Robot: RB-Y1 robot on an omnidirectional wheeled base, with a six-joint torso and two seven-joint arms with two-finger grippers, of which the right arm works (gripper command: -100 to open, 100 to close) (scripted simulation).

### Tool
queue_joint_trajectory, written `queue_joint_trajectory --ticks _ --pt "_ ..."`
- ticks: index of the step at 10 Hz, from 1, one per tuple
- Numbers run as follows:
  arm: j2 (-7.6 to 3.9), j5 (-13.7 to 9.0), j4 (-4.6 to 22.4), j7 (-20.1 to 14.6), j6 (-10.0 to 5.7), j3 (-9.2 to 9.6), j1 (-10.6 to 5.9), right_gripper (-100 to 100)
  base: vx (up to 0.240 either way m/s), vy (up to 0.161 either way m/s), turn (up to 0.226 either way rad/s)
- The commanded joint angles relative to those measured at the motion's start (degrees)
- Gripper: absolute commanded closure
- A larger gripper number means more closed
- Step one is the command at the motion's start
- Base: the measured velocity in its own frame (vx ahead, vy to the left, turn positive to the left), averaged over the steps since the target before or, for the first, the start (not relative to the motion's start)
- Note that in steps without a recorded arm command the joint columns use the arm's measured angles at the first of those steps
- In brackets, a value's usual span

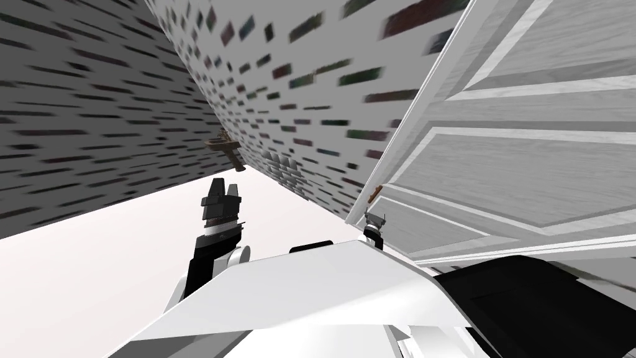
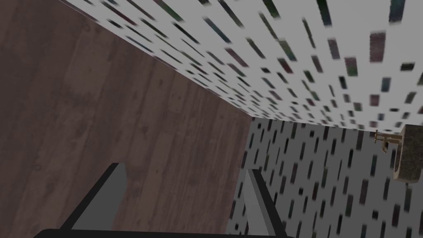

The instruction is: Pull the door open

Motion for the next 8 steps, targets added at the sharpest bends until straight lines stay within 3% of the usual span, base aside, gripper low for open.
queue_joint_trajectory --ticks 1,8 --pt "-0.21 -1.28 1.86 -1.78 -0.48 -0.22 -0.37 -100 -0.012 -0.130 0.244" --pt "-1.25 -7.05 10.39 -9.26 -2.52 -1.33 -2.37 -100 -0.023 -0.114 0.268"
